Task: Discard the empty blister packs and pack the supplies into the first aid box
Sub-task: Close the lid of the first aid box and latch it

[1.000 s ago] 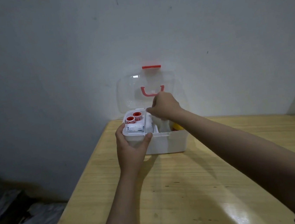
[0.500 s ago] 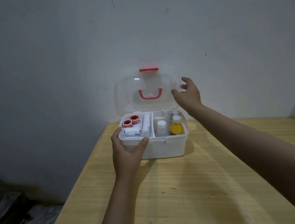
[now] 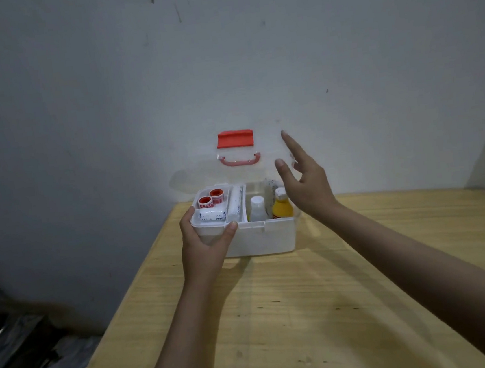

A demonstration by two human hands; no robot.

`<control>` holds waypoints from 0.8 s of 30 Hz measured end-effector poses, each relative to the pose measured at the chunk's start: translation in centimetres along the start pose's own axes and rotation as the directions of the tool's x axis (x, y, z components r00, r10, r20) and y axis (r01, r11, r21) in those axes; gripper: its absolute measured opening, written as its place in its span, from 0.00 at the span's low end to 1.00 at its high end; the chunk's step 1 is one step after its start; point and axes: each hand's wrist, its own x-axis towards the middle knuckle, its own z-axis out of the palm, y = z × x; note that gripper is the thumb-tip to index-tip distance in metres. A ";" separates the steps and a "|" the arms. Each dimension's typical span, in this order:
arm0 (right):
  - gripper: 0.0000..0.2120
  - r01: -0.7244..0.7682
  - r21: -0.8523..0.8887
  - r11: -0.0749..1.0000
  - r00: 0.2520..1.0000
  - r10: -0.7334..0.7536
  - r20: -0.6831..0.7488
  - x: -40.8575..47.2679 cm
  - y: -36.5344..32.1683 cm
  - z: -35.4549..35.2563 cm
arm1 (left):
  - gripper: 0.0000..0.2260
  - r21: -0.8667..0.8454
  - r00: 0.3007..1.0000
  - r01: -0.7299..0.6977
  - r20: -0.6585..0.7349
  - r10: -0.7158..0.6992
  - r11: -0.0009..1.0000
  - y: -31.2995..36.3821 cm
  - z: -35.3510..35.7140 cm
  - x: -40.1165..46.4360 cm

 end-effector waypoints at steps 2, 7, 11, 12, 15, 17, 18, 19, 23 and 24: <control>0.24 0.015 -0.017 1.000 1.000 -0.015 -0.001 -1.3 -0.1 -0.2 | 0.38 0.019 1.000 0.007 0.015 -0.007 1.000 0.3 -0.2 0.0; 0.24 0.055 -0.037 0.998 0.997 -0.053 0.053 -4.2 0.3 -0.4 | 0.39 0.021 0.999 0.021 0.037 -0.022 1.000 0.6 -0.5 -0.1; 0.24 0.024 -0.043 0.999 0.997 -0.021 0.073 -5.5 0.7 -0.5 | 0.40 -0.030 0.998 0.040 0.043 -0.039 0.999 0.9 -0.7 -0.3; 0.24 0.025 -0.052 0.998 0.997 -0.021 0.080 -5.8 0.9 -0.5 | 0.41 -0.046 0.998 0.056 0.039 -0.055 0.997 1.0 -0.7 -0.4; 0.24 0.036 -0.081 0.996 0.995 -0.029 0.093 -6.6 1.4 -0.5 | 0.44 -0.082 0.999 0.039 0.024 -0.038 0.996 1.0 -0.9 -0.8; 0.23 0.045 -0.093 0.995 0.995 -0.036 0.097 -7.4 1.6 -0.3 | 0.43 -0.086 1.000 -0.021 0.007 0.021 0.996 1.0 -1.0 -1.1; 0.23 0.052 -0.093 0.994 0.994 -0.043 0.096 -7.7 1.8 -0.3 | 0.42 -0.079 0.999 -0.048 0.004 0.048 0.996 1.1 -1.1 -1.3; 0.23 0.049 -0.090 0.995 0.994 -0.041 0.097 -8.1 1.9 -0.2 | 0.40 -0.065 0.997 -0.072 0.004 0.073 0.995 1.1 -1.1 -1.4; 0.24 0.017 -0.074 0.997 0.996 -0.011 0.085 -9.0 1.9 0.2 | 0.24 -0.043 0.995 -0.104 -0.009 0.104 0.994 1.1 -1.0 -1.3; 0.23 0.004 -0.075 0.997 0.998 0.001 0.065 -9.0 1.7 0.3 | 0.20 -0.041 0.995 -0.095 -0.021 0.094 0.995 1.1 -0.9 -1.2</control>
